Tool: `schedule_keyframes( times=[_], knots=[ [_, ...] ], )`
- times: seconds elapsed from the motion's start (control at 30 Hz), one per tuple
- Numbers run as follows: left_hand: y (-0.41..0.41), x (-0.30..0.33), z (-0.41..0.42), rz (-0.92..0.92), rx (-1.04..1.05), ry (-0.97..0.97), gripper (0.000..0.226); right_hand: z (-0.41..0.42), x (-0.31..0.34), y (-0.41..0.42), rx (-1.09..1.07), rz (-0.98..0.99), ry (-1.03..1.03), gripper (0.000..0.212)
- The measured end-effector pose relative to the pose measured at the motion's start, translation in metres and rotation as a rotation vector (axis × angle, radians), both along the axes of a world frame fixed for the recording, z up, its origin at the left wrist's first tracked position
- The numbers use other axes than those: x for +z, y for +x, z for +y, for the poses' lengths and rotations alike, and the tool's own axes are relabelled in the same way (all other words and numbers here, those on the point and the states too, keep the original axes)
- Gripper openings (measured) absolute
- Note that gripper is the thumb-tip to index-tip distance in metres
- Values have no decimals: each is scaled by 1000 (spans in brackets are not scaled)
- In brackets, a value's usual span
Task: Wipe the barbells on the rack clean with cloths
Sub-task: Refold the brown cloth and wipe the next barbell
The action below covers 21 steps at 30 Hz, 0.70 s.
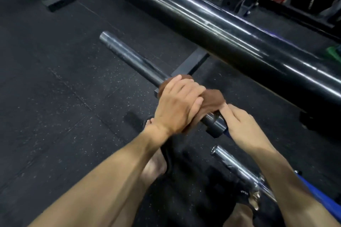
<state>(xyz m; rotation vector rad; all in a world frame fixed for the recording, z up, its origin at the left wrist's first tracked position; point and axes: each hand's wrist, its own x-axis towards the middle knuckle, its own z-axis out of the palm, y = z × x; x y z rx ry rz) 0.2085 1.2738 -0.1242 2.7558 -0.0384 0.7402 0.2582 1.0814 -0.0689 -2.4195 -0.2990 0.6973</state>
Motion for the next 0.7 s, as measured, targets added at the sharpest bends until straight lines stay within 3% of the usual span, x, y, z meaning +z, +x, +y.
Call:
schedule_keyframes(
  times=[0.2,0.3,0.4,0.5,0.63,0.7],
  knots=[
    [24,12,122,-33,302,-26,40,1,12,-14,44,-84,28,31],
    [26,24,115,-89,437,-145,31,16,23,-11,105,-118,-43,31],
    [18,13,64,-51,192,-23,29,47,32,-2,297,-144,-212,45],
    [13,15,70,47,-142,117,37,64,30,2,404,-153,-380,39],
    [28,25,152,102,94,240,51,55,26,-9,383,-237,-340,57],
    [26,22,169,44,244,111,33,55,20,-13,338,-315,-302,58]
  ],
)
